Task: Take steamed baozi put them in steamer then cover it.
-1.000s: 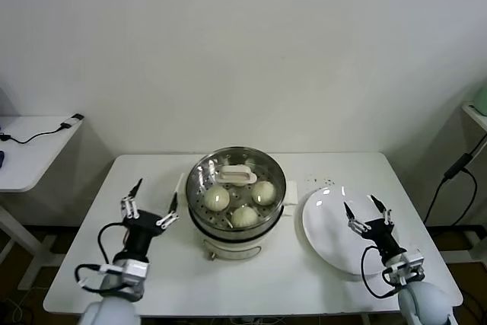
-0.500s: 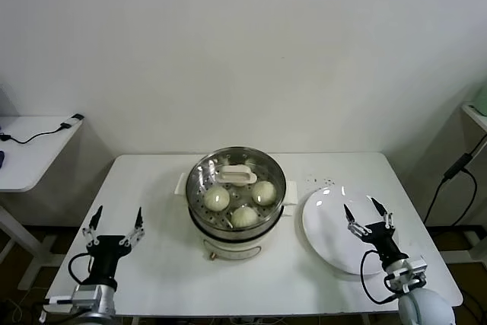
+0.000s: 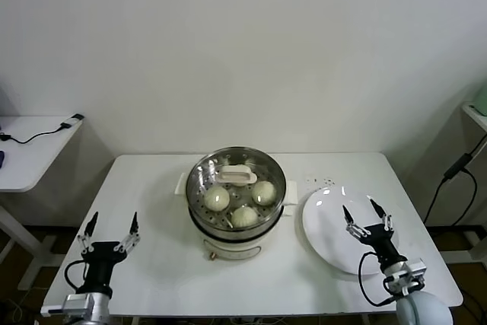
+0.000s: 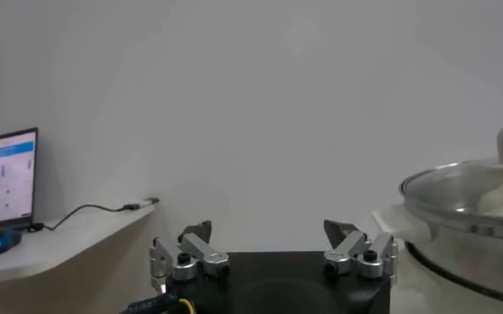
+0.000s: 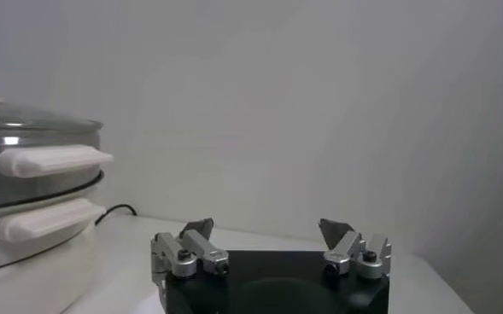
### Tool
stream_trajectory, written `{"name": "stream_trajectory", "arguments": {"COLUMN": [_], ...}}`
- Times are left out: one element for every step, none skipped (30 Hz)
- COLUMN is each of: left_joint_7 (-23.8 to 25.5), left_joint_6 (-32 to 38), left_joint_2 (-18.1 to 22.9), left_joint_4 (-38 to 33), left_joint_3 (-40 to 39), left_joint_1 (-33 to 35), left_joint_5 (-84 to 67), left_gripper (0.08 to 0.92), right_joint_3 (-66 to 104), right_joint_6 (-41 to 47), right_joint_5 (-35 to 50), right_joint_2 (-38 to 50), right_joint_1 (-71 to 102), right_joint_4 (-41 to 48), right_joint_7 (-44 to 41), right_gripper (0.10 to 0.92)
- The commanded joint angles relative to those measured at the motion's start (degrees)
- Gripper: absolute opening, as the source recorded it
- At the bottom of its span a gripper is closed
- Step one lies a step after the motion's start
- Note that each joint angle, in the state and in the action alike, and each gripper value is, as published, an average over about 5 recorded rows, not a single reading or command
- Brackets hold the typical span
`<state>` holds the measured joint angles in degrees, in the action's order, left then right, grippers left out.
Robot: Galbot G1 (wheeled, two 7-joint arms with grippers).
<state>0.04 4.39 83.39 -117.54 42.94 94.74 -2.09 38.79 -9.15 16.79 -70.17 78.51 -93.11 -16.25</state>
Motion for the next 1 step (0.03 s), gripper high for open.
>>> {"name": "stream_trajectory", "arguments": {"left_joint_7": [1.21], "left_joint_6": [1.23], "left_joint_2": [0.88], "left_joint_4": [0.26], "left_joint_3": [0.57], "left_joint_1": [0.4], "left_joint_5": [-0.98], "left_gripper": [0.823], "right_joint_3": [0.17], "right_joint_6": [0.0], "right_joint_5": [0.09], "right_joint_2": [-0.47], "right_joint_1": [0.32], "right_joint_4": [-0.39], "right_joint_7": [-0.09], "right_gripper": [0.823]}}
